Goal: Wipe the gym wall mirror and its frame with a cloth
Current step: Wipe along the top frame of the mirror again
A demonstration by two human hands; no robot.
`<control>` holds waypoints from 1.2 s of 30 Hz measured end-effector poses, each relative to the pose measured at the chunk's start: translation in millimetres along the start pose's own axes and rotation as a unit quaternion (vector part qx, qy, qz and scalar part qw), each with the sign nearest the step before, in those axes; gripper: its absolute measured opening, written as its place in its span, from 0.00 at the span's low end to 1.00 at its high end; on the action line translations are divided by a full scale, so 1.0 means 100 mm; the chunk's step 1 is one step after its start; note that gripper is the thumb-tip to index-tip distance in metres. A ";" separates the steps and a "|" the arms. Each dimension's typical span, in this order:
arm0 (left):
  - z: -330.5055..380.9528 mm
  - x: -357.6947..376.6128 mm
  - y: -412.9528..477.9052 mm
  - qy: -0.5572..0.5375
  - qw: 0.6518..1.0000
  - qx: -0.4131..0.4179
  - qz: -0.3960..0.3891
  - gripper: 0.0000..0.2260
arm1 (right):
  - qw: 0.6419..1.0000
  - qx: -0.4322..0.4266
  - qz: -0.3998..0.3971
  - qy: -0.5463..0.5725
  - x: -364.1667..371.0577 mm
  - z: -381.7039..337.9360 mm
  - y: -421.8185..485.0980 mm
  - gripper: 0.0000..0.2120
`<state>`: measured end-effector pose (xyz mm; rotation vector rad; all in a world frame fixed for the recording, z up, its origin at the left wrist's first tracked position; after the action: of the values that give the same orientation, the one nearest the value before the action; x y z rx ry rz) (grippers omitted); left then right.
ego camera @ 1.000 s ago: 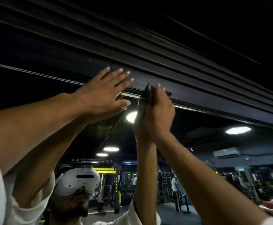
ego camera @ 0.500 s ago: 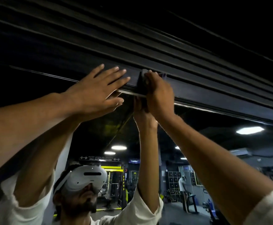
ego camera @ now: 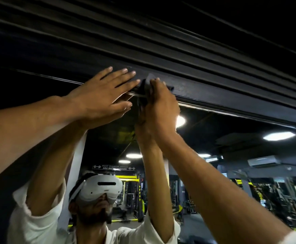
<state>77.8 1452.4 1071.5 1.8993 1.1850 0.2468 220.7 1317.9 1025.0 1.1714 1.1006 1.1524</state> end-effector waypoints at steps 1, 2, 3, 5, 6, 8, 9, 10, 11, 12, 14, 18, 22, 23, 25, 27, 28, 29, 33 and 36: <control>-0.04 -0.01 -0.03 0.003 1.000 0.000 -0.004 0.37 | 1.000 -0.004 0.006 0.005 -0.02 0.02 0.00 0.20; -0.10 -0.01 -0.07 0.008 1.000 0.000 -0.006 0.37 | 1.000 -0.005 0.021 0.004 -0.06 0.04 -0.01 0.22; -0.16 -0.01 -0.11 0.011 1.000 0.000 -0.008 0.37 | 0.999 -0.001 0.039 0.004 -0.09 0.10 0.00 0.26; -0.30 -0.01 -0.22 0.009 1.000 -0.001 -0.008 0.37 | 0.997 0.020 0.074 0.001 -0.12 0.25 0.04 0.24; -0.38 -0.01 -0.28 0.008 1.000 0.000 -0.007 0.36 | 0.995 0.032 0.091 -0.004 -0.12 0.29 0.05 0.21; -0.52 0.01 -0.37 0.010 1.000 0.005 0.001 0.35 | 0.991 0.057 0.117 -0.003 -0.05 0.26 0.08 0.16; -0.58 0.02 -0.41 0.009 1.000 0.007 0.008 0.35 | 0.990 0.065 0.124 0.002 0.02 0.18 0.10 0.15; -0.61 0.03 -0.43 0.008 1.000 0.010 0.013 0.35 | 0.989 0.075 0.126 -0.002 0.11 0.09 0.12 0.16; -0.63 0.04 -0.44 0.005 1.000 0.014 0.014 0.35 | 0.988 0.087 0.127 -0.011 0.18 0.00 0.12 0.19; -0.64 0.04 -0.44 -0.003 1.000 0.018 0.014 0.35 | 0.987 0.098 0.125 -0.020 0.22 -0.10 0.14 0.21; -0.63 0.07 -0.46 -0.025 0.999 0.014 0.019 0.36 | 0.988 0.098 0.116 -0.030 0.24 -0.20 0.13 0.22; -0.62 0.06 -0.44 -0.044 0.999 0.025 0.020 0.37 | 0.997 0.006 0.054 -0.056 0.23 -0.32 0.09 0.22; -0.64 0.03 -0.47 -0.054 0.998 0.028 0.020 0.38 | 0.997 0.002 0.059 -0.044 0.15 -0.31 0.23 0.14; -0.63 0.03 -0.47 -0.056 0.998 0.028 0.021 0.39 | 0.996 0.030 0.077 -0.023 0.13 -0.27 0.29 0.11; -0.62 0.01 -0.48 -0.061 0.998 0.023 0.022 0.39 | 0.993 0.078 0.091 -0.003 0.18 -0.26 0.39 0.11; -0.61 0.00 -0.48 -0.062 0.998 0.019 0.023 0.39 | 0.994 0.071 0.085 -0.024 0.34 -0.38 0.45 0.12; -0.60 0.00 -0.49 -0.062 0.998 0.016 0.024 0.39 | 0.996 0.047 0.069 -0.031 0.42 -0.49 0.44 0.13; -0.60 0.00 -0.49 -0.063 0.998 0.015 0.024 0.39 | 0.998 0.014 0.048 -0.039 0.48 -0.60 0.42 0.15; -0.61 0.01 -0.50 -0.056 0.998 0.013 0.026 0.38 | 0.992 -0.045 -0.015 -0.113 0.33 -0.55 0.37 0.18; -0.60 0.03 -0.51 -0.042 0.999 0.006 0.031 0.37 | 0.996 0.037 0.051 -0.066 0.07 -0.19 0.31 0.12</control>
<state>13.1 1497.3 1069.4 1.9400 1.0751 0.1914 200.6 1327.4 1053.9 1.3553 0.9989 1.1030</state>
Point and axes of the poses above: each hand's wrist, its own y-axis towards the middle knuckle, its own x-axis out of the palm, z = x × y, the point moved 1 cm from there along y, towards the middle knuckle, and after that the axes turned 15 degrees about -z, right-handed, at the moved point
